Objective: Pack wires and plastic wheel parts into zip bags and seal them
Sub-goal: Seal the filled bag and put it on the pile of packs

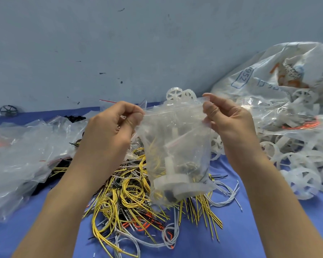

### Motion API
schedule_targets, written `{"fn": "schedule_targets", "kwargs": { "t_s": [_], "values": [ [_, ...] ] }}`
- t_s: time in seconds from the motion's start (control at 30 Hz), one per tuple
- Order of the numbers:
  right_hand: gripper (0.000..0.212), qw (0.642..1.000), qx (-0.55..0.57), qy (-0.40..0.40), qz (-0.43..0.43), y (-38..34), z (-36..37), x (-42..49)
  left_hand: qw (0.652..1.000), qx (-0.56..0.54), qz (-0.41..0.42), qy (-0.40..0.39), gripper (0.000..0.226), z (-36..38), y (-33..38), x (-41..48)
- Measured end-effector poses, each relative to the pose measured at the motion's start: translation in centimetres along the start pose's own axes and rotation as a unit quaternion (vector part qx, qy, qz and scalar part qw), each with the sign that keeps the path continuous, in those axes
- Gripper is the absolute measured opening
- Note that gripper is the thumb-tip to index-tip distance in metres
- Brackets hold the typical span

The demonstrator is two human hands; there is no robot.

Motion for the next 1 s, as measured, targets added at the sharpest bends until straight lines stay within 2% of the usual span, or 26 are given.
{"fn": "schedule_targets", "kwargs": {
  "t_s": [0.17,0.37,0.57,0.7,0.77,0.87,1.0],
  "values": [
    [0.009,0.999,0.017,0.025,0.028,0.8,-0.8,-0.3,0.999,-0.026,0.019,-0.03,0.007,0.1,0.9,-0.2],
    [0.013,0.995,0.063,0.052,0.054,1.5,-1.3,-0.4,0.994,-0.058,0.051,-0.071,0.024,0.2,2.5,-0.6],
    [0.012,0.995,0.065,0.051,0.048,1.2,-1.1,-0.4,0.991,-0.097,0.045,-0.085,0.022,-0.2,2.4,-0.5],
    [0.021,0.994,0.092,0.052,0.034,0.7,-0.9,-0.1,0.981,-0.164,0.027,-0.098,0.02,-0.3,3.4,-0.9],
    [0.022,0.99,0.117,0.066,0.043,1.0,-0.8,0.0,0.968,-0.207,0.031,-0.14,0.021,0.7,5.2,-1.7],
    [0.023,0.978,0.169,0.09,0.077,2.2,-0.6,-0.2,0.953,-0.201,0.059,-0.219,0.022,3.3,8.2,-3.7],
    [0.033,0.972,0.204,0.073,0.096,3.2,0.3,-0.7,0.954,-0.162,0.07,-0.24,0.022,4.8,8.9,-4.3]
  ]
}}
Point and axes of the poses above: each hand's wrist, its own x-axis towards the middle knuckle, its own z-axis out of the palm, y = z × x, the point moved 10 cm from there along x, towards the middle knuckle, and after that the axes turned 13 degrees about -z, right-handed, at the moved point
